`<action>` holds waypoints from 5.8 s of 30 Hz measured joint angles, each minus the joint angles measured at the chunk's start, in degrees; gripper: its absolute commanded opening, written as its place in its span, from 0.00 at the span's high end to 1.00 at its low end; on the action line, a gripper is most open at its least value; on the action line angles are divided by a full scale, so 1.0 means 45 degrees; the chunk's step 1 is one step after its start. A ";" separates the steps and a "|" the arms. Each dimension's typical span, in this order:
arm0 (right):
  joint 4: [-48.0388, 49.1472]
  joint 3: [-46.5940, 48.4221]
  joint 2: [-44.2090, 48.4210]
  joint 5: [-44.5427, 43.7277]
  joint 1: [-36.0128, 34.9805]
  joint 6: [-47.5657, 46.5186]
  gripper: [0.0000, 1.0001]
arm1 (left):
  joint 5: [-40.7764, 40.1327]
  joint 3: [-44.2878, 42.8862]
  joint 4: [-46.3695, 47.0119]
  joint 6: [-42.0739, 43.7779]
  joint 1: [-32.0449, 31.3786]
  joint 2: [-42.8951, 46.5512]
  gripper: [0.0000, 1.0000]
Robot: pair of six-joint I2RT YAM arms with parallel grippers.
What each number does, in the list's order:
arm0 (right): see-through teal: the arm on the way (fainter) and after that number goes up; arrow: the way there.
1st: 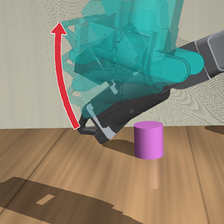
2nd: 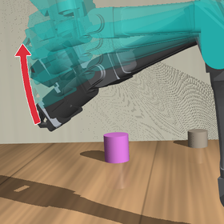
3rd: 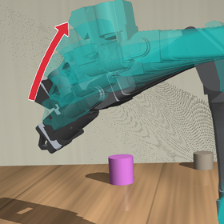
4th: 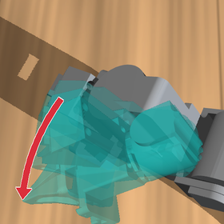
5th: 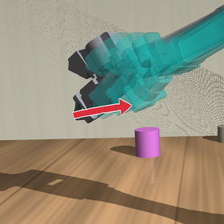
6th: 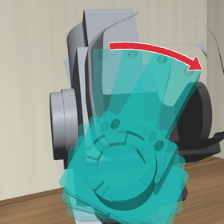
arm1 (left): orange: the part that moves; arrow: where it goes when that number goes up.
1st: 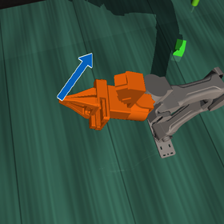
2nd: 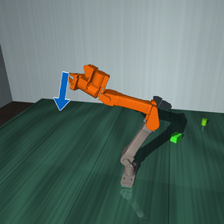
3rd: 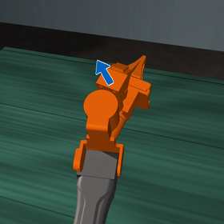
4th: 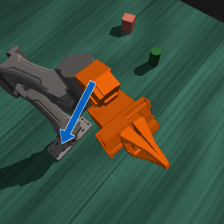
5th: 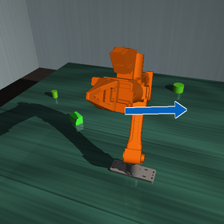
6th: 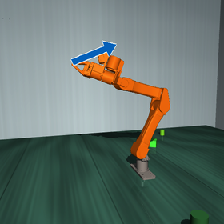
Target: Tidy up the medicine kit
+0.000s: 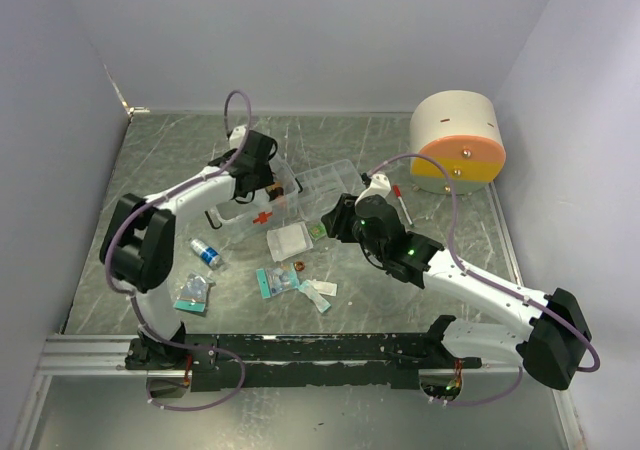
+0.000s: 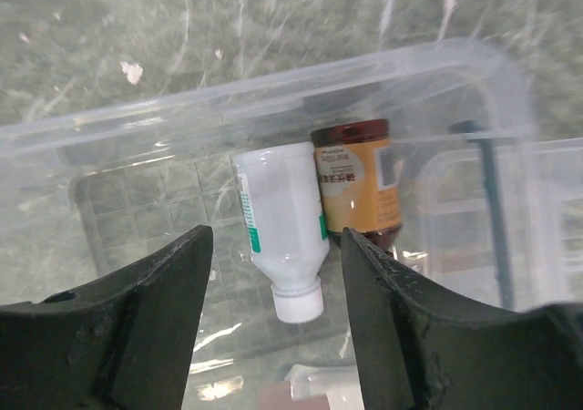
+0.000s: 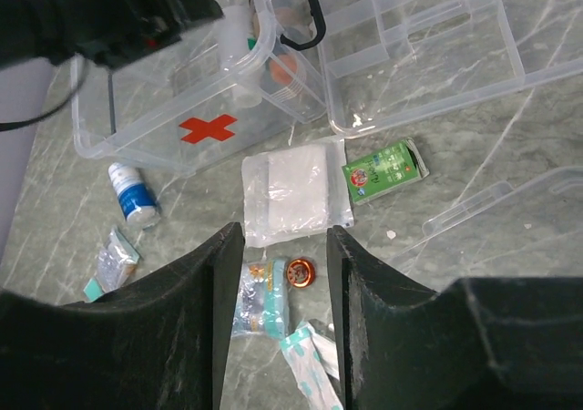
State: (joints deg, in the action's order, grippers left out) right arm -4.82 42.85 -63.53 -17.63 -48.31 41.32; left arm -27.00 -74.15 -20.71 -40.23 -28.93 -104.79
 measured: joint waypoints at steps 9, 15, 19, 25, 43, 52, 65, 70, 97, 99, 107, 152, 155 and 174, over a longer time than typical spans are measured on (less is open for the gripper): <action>-0.0578 0.0209 -0.0073 -0.0515 0.0019 -0.0049 0.52 | 0.0704 0.0092 -0.0427 0.0981 0.0000 0.3449 0.18; -0.0729 0.0539 -0.0427 -0.0432 0.0155 -0.0792 0.51 | 0.1413 0.1666 -0.0661 0.1603 0.0000 0.6781 0.12; -0.0801 0.0996 -0.0986 -0.0189 0.0175 -0.1234 0.50 | 0.1715 0.3215 -0.1151 0.2001 0.0005 0.8922 0.06; -0.0923 0.1083 -0.1685 -0.0267 0.0272 -0.0894 0.48 | 0.1987 0.5382 -0.1501 0.2225 0.0005 1.1526 0.03; 0.0112 0.0704 -0.5362 0.1399 0.0379 0.0563 0.55 | 0.2453 0.6965 -0.1889 0.1481 0.0024 1.3250 0.20; 0.0923 0.1282 -0.7023 0.2098 0.0350 0.0816 0.57 | 0.2744 0.6999 -0.1632 0.1316 0.0024 1.2823 0.20; 0.1564 0.2492 -0.8801 0.1865 0.0204 0.0534 0.85 | 0.2929 0.6999 -0.1545 0.1064 0.0029 1.2939 0.20; 0.1700 0.2341 -0.8684 0.1705 0.0199 0.0476 1.00 | 0.3036 0.6994 -0.1515 0.1064 0.0029 1.2905 0.20; 0.1379 0.0131 -0.1511 0.0578 0.0194 0.0364 1.00 | 0.3109 0.6431 -0.0491 -0.0165 0.0049 1.2546 0.10; 0.1239 0.0238 -0.1214 0.0442 0.0194 0.0248 1.00 | 0.2827 0.5751 -0.0646 -0.0175 0.0049 1.2313 0.08; 0.1093 0.1180 -0.0918 0.0228 0.0194 -0.0189 1.00 | 0.2171 0.4415 -0.1078 -0.0049 0.1263 1.1448 0.12; -0.1107 1.2526 -1.3488 -0.0233 -0.1647 -0.3619 1.00 | 0.2516 0.5183 -0.2759 0.1515 0.4561 1.2891 0.45; -0.1253 1.3100 -1.4027 -0.0146 -0.1647 -0.3648 1.00 | 0.2361 0.5314 -0.2798 0.1564 0.4561 1.3012 0.44; -0.2589 1.5727 -1.6077 0.0369 -0.1428 -0.3939 0.78 | 0.2341 0.5736 -0.2987 0.1661 0.4561 1.2988 0.44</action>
State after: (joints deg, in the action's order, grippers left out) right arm -16.47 113.62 -135.87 -15.97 -54.74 23.59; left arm -16.47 -48.34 -34.15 -32.75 -8.40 -46.35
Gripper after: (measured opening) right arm 0.109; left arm 0.560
